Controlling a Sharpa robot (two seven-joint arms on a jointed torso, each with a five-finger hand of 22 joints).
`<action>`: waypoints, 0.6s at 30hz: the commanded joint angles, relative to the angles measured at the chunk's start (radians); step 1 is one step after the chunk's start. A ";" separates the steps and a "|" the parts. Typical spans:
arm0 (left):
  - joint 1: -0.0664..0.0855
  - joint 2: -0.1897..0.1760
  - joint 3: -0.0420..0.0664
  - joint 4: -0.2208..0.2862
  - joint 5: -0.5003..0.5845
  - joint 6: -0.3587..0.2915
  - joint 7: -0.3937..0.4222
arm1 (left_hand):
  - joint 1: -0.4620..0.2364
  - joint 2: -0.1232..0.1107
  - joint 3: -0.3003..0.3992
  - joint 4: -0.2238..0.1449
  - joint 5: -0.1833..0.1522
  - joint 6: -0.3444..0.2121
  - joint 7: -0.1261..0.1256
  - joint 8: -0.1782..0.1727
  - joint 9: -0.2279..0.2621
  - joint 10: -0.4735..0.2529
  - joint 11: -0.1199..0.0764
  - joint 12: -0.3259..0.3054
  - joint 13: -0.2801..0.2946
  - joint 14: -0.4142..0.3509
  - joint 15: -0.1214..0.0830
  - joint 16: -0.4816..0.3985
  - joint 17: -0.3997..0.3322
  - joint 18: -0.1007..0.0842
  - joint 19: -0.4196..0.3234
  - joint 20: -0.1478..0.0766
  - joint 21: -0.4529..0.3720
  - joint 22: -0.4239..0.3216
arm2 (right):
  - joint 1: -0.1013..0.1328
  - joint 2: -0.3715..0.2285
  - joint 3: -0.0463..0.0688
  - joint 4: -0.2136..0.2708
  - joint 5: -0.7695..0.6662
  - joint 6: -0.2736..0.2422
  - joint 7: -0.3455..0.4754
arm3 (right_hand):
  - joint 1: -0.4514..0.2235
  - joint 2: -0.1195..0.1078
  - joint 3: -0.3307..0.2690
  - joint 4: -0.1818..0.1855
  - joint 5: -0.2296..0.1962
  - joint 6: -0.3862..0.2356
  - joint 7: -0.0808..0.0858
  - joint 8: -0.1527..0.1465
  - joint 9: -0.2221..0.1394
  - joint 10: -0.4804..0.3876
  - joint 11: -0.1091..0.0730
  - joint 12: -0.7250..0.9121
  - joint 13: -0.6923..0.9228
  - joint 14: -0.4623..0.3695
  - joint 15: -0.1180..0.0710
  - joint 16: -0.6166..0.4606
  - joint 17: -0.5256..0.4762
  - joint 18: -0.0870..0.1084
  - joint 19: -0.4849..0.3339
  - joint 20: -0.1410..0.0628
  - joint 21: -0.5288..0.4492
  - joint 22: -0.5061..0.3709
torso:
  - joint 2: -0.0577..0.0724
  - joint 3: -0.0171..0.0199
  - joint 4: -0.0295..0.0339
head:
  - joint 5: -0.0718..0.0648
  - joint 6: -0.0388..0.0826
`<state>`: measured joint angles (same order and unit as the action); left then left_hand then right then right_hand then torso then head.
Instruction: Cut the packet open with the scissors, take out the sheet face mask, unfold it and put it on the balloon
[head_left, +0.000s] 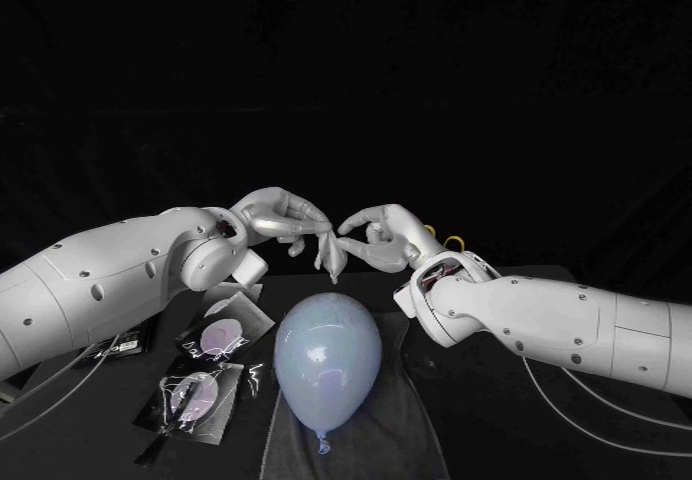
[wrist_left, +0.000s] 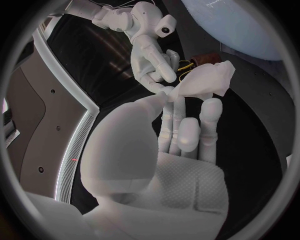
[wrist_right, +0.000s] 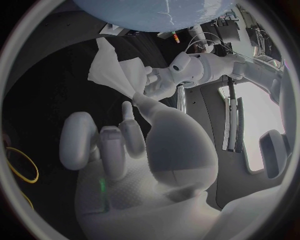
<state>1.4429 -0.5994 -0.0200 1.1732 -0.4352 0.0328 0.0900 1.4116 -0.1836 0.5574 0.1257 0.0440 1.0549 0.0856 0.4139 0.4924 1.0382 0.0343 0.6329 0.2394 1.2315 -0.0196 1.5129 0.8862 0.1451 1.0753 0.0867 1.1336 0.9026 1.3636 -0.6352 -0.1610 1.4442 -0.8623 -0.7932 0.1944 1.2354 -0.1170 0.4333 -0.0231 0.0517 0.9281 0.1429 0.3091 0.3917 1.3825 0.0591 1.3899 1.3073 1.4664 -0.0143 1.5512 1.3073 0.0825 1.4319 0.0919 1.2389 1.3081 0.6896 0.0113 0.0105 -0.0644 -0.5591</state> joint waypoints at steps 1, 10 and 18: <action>0.002 0.002 0.001 0.003 0.013 -0.006 0.010 | 0.012 -0.002 0.006 -0.002 0.004 0.010 0.000 0.004 0.022 0.010 -0.002 -0.007 -0.002 0.010 0.001 0.005 0.006 0.001 0.010 0.000 0.006 0.006 | -0.002 0.003 0.001 -0.001 -0.045 0.011 -0.043 | -0.006 -0.003 -0.006 0.003 -0.003 -0.001 -0.002 -0.002 0.000 -0.005 0.001 -0.002 0.014 0.092 0.004 0.005 0.209 -0.011 -0.006 0.000 -0.003 0.118 | 0.000 -0.0001 -0.0002 | 0.001 -0.001; 0.001 0.002 0.001 0.006 0.014 -0.017 0.014 | 0.017 -0.002 0.011 -0.005 0.004 0.011 0.002 0.003 0.025 0.015 -0.003 -0.010 -0.003 0.018 -0.001 0.008 0.017 -0.003 0.026 -0.002 0.021 0.025 | -0.006 0.010 0.000 -0.007 -0.059 0.012 -0.066 | -0.011 -0.005 -0.016 0.011 -0.003 0.008 -0.006 0.003 0.002 -0.003 -0.002 -0.001 0.017 0.093 0.002 0.006 0.211 -0.011 -0.004 0.000 -0.001 0.120 | 0.000 0.0007 -0.0006 | 0.002 -0.002; 0.001 0.001 0.001 0.008 0.014 -0.018 0.014 | 0.017 -0.002 0.012 -0.005 0.004 0.011 0.002 0.003 0.026 0.016 -0.003 -0.010 -0.003 0.020 -0.001 0.008 0.020 -0.003 0.027 -0.002 0.022 0.027 | -0.008 0.013 0.000 -0.008 -0.065 0.004 -0.071 | 0.000 0.003 -0.019 0.016 -0.003 0.029 -0.017 0.019 0.008 0.003 -0.011 0.004 0.024 0.093 -0.005 0.006 0.213 -0.011 -0.001 -0.004 0.004 0.123 | 0.000 0.0008 -0.0005 | 0.002 -0.003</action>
<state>1.4428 -0.5998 -0.0200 1.1781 -0.4305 0.0196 0.0919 1.4186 -0.1845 0.5619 0.1211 0.0407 1.0579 0.0887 0.4103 0.4925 1.0476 0.0321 0.6291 0.2373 1.2473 -0.0211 1.5171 0.9050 0.1447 1.0975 0.0859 1.1522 0.9292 1.3556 -0.6231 -0.1615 1.4364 -0.9065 -0.7901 0.1346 1.2317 -0.1206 0.4181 -0.0080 0.0517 0.9532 0.1258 0.3249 0.3994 1.3876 0.0538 1.3890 1.3081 1.4663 -0.0142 1.5536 1.3082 0.0825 1.4302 0.0935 1.2369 1.3074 0.6895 0.0118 0.0098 -0.0624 -0.5614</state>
